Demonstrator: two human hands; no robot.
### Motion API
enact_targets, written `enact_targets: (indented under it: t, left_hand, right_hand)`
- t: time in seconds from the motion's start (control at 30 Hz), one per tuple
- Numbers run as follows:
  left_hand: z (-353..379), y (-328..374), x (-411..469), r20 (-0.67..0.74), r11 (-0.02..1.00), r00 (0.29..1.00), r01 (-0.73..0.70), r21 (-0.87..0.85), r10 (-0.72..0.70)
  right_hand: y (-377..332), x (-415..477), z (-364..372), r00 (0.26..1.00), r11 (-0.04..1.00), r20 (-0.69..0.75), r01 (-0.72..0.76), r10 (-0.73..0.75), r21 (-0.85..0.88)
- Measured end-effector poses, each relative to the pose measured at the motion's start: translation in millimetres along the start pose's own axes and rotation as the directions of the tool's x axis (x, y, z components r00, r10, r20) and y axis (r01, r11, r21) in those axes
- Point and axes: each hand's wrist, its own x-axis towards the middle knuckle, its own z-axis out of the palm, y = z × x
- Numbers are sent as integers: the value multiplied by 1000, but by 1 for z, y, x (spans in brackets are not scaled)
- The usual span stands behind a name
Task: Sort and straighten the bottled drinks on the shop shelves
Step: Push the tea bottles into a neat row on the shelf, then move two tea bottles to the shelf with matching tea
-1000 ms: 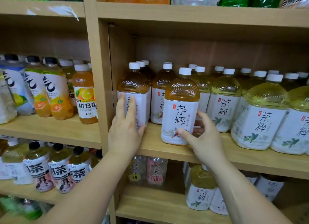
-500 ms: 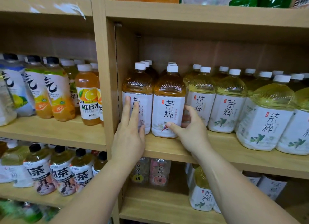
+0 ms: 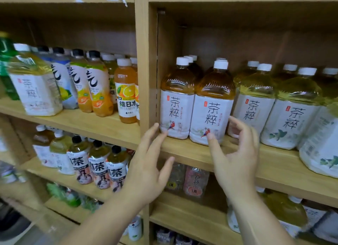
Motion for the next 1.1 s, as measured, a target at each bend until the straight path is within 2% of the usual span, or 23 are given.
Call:
enact_targets:
  t: [0.1, 0.23, 0.37, 0.47, 0.63, 0.8, 0.97, 1.1]
  left_hand:
    - [-31, -23, -29, -33, 999, 999, -6, 34, 7]
    - [-79, -80, -60, -85, 983, 986, 152, 105, -143]
    - [-119, -151, -91, -86, 925, 935, 354, 138, -345]
    - [-146, -211, -111, -65, 873, 887, 461, 158, -457]
    - [-207, -305, -126, -17, 822, 840, 536, 193, -543]
    - [-258, -375, -130, 16, 810, 822, 557, 182, -569]
    - [-276, -420, -132, 71, 809, 810, 568, 154, -582]
    - [-274, -442, -117, 107, 799, 794, 584, 144, -599]
  right_hand:
    - [-9, -35, 22, 990, 988, 33, 136, -139, 78]
    - [-34, -71, 74, 961, 969, 177, 184, -213, 168]
    - [-65, -98, 137, 903, 975, 392, 106, -177, 196]
    - [-86, -117, 195, 835, 989, 536, 63, -127, 138]
    - [-129, -156, 298, 710, 997, 704, -36, -21, 67]
    - [-165, -187, 378, 649, 987, 755, -158, 92, 15]
    - [-179, -207, 429, 601, 949, 766, -315, 227, -34]
    - [-180, -209, 460, 605, 927, 744, -371, 284, -52]
